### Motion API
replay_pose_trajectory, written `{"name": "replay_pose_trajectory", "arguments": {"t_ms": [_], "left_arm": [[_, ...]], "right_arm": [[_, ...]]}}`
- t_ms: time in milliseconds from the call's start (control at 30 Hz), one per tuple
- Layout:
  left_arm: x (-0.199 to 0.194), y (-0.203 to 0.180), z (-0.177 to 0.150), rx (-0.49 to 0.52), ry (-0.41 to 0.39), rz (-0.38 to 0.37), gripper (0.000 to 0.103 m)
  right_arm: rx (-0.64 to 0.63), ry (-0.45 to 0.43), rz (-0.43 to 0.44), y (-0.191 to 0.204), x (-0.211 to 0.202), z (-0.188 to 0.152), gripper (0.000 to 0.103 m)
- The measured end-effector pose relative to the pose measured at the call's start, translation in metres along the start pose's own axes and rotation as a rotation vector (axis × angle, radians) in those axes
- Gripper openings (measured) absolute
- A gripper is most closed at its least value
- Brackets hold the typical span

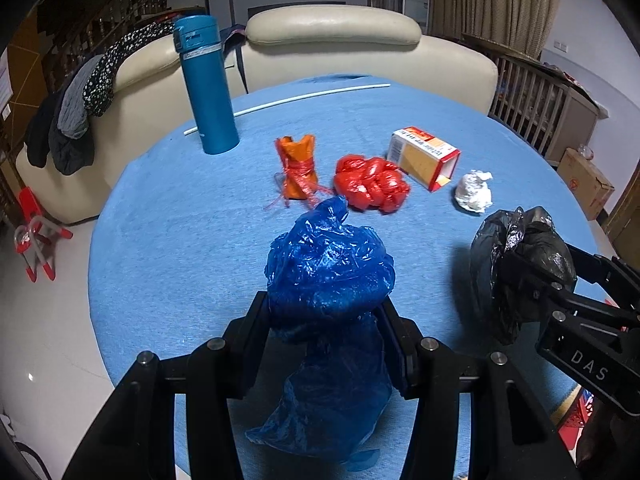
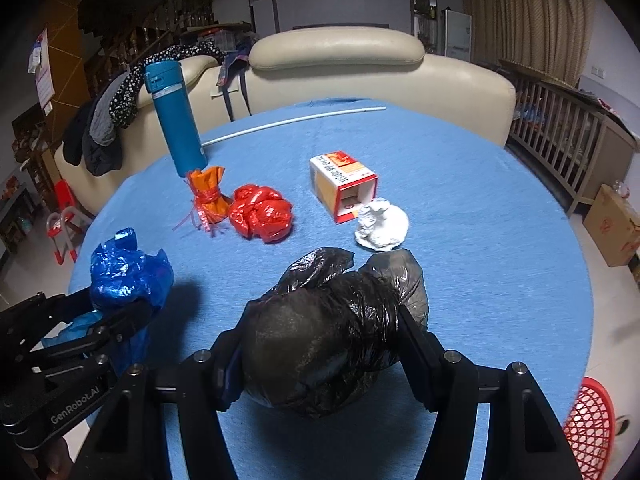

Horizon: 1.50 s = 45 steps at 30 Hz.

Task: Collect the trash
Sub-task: 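Carry the blue bag and black bag over the red wastebasket with both tools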

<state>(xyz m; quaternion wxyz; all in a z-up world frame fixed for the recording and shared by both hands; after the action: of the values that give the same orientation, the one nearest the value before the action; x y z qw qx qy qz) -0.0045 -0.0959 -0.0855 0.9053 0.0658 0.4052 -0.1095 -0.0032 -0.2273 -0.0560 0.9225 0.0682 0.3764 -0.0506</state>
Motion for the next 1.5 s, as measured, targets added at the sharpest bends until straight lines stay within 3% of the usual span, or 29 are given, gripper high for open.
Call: {"name": "replay_pose_trajectory", "arguments": {"t_ms": [300, 1233, 1500], "left_arm": [[-0.017, -0.017, 0.008, 0.028, -0.04, -0.017, 0.053], [-0.019, -0.04, 0.003, 0.062, -0.028, -0.032, 0.053], [-0.023, -0.061, 0.004, 0.107, -0.041, -0.049, 0.053]], "right_arm": [[0.021, -0.031, -0.02, -0.016, -0.015, 0.002, 0.068], [0.111, -0.056, -0.07, -0.064, -0.038, -0.014, 0.068], [0.152, -0.07, -0.119, -0.099, -0.056, -0.021, 0.068]]}}
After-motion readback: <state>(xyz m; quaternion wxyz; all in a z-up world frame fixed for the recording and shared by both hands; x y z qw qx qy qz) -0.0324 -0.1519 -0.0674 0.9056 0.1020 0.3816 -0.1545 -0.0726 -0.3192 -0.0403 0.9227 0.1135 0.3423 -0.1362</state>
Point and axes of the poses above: each gripper's, at about its wrist camera, not at the fingertips, and x roughly the way its jaws point, y to its left, z to its top, the point moved 10 cm from there along x, roughly the way its jaws point, and after that the axes turned 1 degree about -y, right-handed, at the moved point
